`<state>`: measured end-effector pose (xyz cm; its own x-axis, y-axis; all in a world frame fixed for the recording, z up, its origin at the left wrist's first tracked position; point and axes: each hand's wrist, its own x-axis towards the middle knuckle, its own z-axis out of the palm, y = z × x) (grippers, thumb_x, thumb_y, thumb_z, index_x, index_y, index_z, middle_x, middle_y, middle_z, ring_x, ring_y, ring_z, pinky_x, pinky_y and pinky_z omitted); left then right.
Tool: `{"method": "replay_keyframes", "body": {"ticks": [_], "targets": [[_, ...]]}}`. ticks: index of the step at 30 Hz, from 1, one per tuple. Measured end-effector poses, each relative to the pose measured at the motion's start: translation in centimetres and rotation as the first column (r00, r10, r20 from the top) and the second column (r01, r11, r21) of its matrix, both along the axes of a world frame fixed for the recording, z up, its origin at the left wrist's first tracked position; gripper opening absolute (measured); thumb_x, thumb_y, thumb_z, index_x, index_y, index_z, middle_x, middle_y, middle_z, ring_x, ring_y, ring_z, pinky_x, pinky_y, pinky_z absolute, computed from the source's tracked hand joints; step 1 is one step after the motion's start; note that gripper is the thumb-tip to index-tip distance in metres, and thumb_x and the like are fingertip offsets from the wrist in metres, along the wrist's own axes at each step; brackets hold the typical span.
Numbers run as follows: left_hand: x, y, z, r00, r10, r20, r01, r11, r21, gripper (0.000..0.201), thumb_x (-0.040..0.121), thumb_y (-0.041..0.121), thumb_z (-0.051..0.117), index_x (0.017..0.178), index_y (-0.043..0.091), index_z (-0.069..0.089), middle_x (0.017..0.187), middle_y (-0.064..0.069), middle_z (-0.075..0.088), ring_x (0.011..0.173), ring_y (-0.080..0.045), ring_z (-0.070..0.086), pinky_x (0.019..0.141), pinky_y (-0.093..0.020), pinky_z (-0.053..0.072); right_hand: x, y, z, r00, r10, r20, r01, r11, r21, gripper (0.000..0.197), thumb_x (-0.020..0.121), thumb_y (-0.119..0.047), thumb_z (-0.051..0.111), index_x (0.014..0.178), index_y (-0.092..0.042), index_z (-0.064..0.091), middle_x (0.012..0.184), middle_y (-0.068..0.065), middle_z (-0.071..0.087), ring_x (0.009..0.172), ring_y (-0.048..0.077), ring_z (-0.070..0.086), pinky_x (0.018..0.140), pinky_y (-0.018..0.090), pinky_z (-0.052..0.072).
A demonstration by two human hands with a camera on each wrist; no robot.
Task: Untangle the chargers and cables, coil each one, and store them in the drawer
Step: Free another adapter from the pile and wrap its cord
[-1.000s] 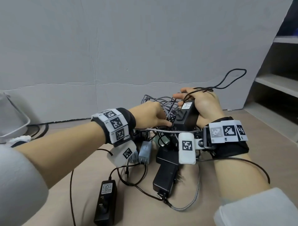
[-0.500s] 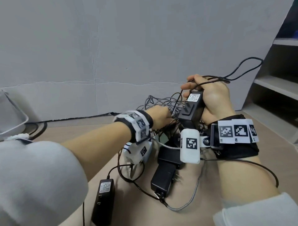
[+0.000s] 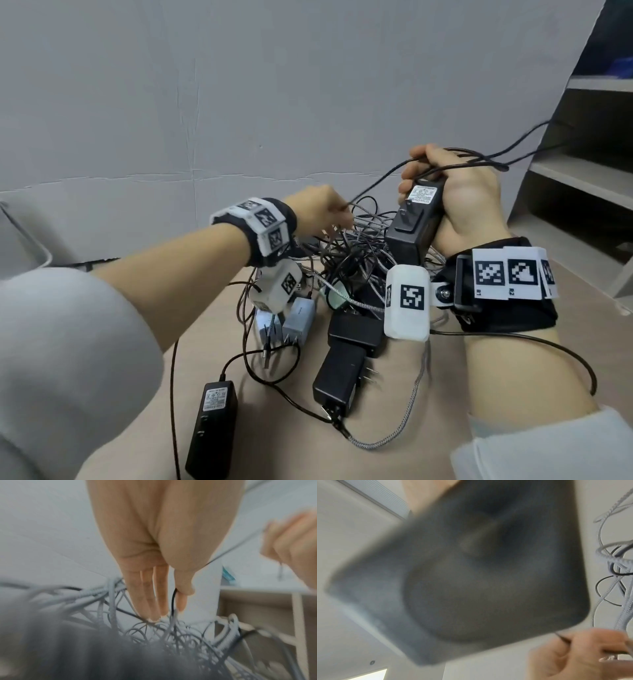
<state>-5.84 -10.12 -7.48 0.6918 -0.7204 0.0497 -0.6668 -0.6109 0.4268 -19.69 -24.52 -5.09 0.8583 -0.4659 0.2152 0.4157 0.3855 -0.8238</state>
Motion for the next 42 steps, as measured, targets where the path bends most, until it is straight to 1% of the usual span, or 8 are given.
{"method": "replay_keyframes", "body": {"ticks": [5, 16, 24, 28, 31, 33, 36, 42], "targets": [[1.3, 2.6, 4.1, 0.993, 0.072, -0.09, -0.097, 0.943, -0.319, 0.022, 0.104, 0.02, 0.053, 0.102, 0.005, 0.07, 0.094, -0.014, 0.076, 0.078, -0.025, 0.076, 0.076, -0.038, 0.063, 0.6, -0.6, -0.5, 0.999, -0.013, -0.05, 0.015, 0.999, 0.048, 0.017, 0.104, -0.017, 0.048, 0.096, -0.008, 0.061, 0.07, 0.006, 0.06, 0.049, 0.016, 0.058, 0.049, 0.023, 0.048], [-1.9, 2.7, 7.5, 0.918, -0.174, -0.355, -0.02, 0.876, -0.482, 0.037, 0.109, 0.018, 0.041, 0.122, -0.013, 0.056, 0.102, -0.025, 0.071, 0.088, -0.032, 0.074, 0.079, -0.034, 0.061, 1.0, 1.8, -0.8, 0.969, 0.134, -0.209, -0.157, 0.983, -0.099, 0.03, 0.099, -0.03, 0.059, 0.126, -0.016, 0.062, 0.109, 0.017, 0.075, 0.05, 0.022, 0.064, 0.048, 0.025, 0.05], [-2.4, 1.6, 6.4, 0.884, -0.253, -0.393, 0.031, 0.871, -0.49, 0.035, 0.107, 0.018, 0.046, 0.133, -0.002, 0.057, 0.118, -0.019, 0.067, 0.089, -0.023, 0.074, 0.079, -0.024, 0.059, 1.4, 2.7, -1.5, 0.961, 0.112, -0.252, -0.155, 0.975, -0.158, 0.027, 0.1, -0.018, 0.05, 0.119, -0.02, 0.069, 0.1, 0.018, 0.069, 0.051, 0.027, 0.066, 0.045, 0.024, 0.049], [-2.8, 1.2, 6.8, 0.932, -0.222, -0.287, 0.103, 0.92, -0.379, 0.031, 0.108, 0.033, 0.042, 0.129, 0.026, 0.064, 0.089, 0.024, 0.071, 0.069, 0.003, 0.062, 0.081, -0.02, 0.053, 1.6, 2.8, -1.6, 0.967, 0.098, -0.234, -0.13, 0.983, -0.126, 0.03, 0.102, -0.016, 0.05, 0.13, -0.01, 0.058, 0.111, 0.02, 0.067, 0.048, 0.028, 0.064, 0.045, 0.026, 0.05], [-3.2, 1.1, 7.1, 0.948, -0.223, -0.228, 0.147, 0.94, -0.309, 0.032, 0.107, 0.042, 0.041, 0.128, 0.038, 0.064, 0.109, 0.021, 0.069, 0.083, 0.008, 0.062, 0.083, -0.02, 0.049, 1.6, 3.0, -1.6, 0.967, 0.111, -0.231, -0.142, 0.982, -0.122, 0.028, 0.101, -0.017, 0.053, 0.126, -0.009, 0.06, 0.117, 0.023, 0.068, 0.051, 0.028, 0.065, 0.047, 0.03, 0.052], [-3.0, 1.1, 7.1, 0.957, -0.21, -0.2, 0.147, 0.945, -0.291, 0.033, 0.106, 0.047, 0.041, 0.13, 0.042, 0.064, 0.126, 0.015, 0.065, 0.112, -0.003, 0.06, 0.089, -0.025, 0.05, 1.6, 3.1, -1.6, 0.972, 0.091, -0.216, -0.123, 0.983, -0.136, 0.026, 0.1, -0.018, 0.055, 0.121, -0.005, 0.065, 0.103, 0.019, 0.07, 0.051, 0.026, 0.065, 0.048, 0.029, 0.051], [-2.4, 1.4, 6.5, 0.95, -0.163, -0.267, 0.071, 0.943, -0.325, 0.034, 0.103, 0.045, 0.049, 0.132, 0.033, 0.061, 0.126, 0.005, 0.062, 0.105, -0.018, 0.06, 0.089, -0.03, 0.053, 2.0, 2.8, -1.7, 0.986, -0.013, -0.165, 0.003, 0.998, -0.062, 0.018, 0.098, -0.013, 0.058, 0.108, -0.003, 0.068, 0.075, 0.008, 0.061, 0.05, 0.025, 0.063, 0.051, 0.032, 0.052], [-4.1, 1.4, 4.1, 0.697, -0.253, -0.671, 0.117, 0.963, -0.242, 0.055, 0.099, 0.048, 0.048, 0.131, 0.005, 0.057, 0.121, -0.022, 0.069, 0.113, -0.044, 0.065, 0.099, -0.05, 0.054, 2.3, 0.8, -1.6, 0.948, -0.289, -0.132, 0.305, 0.944, 0.127, 0.019, 0.099, -0.007, 0.049, 0.091, -0.008, 0.067, 0.067, 0.01, 0.059, 0.049, 0.022, 0.063, 0.054, 0.03, 0.056]]}}
